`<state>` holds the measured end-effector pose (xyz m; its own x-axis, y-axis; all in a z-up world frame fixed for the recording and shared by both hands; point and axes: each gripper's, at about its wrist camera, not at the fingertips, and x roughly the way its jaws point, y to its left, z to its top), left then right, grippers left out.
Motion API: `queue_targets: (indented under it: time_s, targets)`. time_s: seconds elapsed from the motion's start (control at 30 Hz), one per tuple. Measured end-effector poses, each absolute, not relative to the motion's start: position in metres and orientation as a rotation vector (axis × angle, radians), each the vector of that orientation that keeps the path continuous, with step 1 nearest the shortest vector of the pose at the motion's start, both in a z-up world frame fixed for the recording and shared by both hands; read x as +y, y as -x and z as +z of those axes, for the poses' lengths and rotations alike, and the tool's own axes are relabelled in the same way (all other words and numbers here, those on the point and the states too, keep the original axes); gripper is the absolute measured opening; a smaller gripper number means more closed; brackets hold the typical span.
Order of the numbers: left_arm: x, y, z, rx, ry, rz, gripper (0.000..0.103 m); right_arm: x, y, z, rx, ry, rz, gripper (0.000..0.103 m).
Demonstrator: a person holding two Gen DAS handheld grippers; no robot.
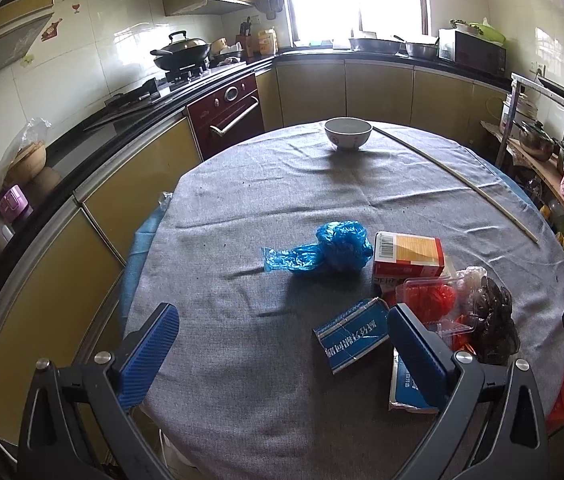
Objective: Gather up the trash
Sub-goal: 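Grasp the black plastic bag with the right tool while the left tool reaches the blue toothpaste box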
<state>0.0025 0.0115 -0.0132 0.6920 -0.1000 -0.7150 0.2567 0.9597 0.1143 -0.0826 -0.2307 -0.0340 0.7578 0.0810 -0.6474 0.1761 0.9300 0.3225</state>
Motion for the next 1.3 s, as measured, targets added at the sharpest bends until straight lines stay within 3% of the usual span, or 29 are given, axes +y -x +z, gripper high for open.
queue_targets:
  time_s: [0.3, 0.57, 1.17, 1.2, 1.27, 1.3]
  targets:
    - [0.018, -0.007, -0.029, 0.844, -0.203, -0.218, 0.103, -0.233, 0.082, -0.040, 0.735, -0.398, -0.051, 0.101]
    - [0.025, -0.008, -0.054, 0.926, -0.202, -0.252, 0.103, -0.238, 0.074, -0.066, 0.787, -0.474, 0.004, 0.075]
    - [-0.037, 0.004, -0.087, 1.144, -0.186, -0.544, 0.103, -0.240, 0.012, -0.117, 0.956, -0.487, 0.067, 0.073]
    - [-0.039, 0.003, -0.090, 1.151, -0.187, -0.543, 0.103, -0.241, 0.011, -0.124, 0.971, -0.512, 0.080, 0.068]
    - [-0.044, 0.002, -0.093, 1.166, -0.188, -0.543, 0.103, -0.245, 0.011, -0.138, 0.991, -0.605, 0.136, 0.045]
    - [-0.046, 0.001, -0.096, 1.174, -0.188, -0.546, 0.103, -0.250, 0.013, -0.144, 0.988, -0.667, 0.151, 0.045]
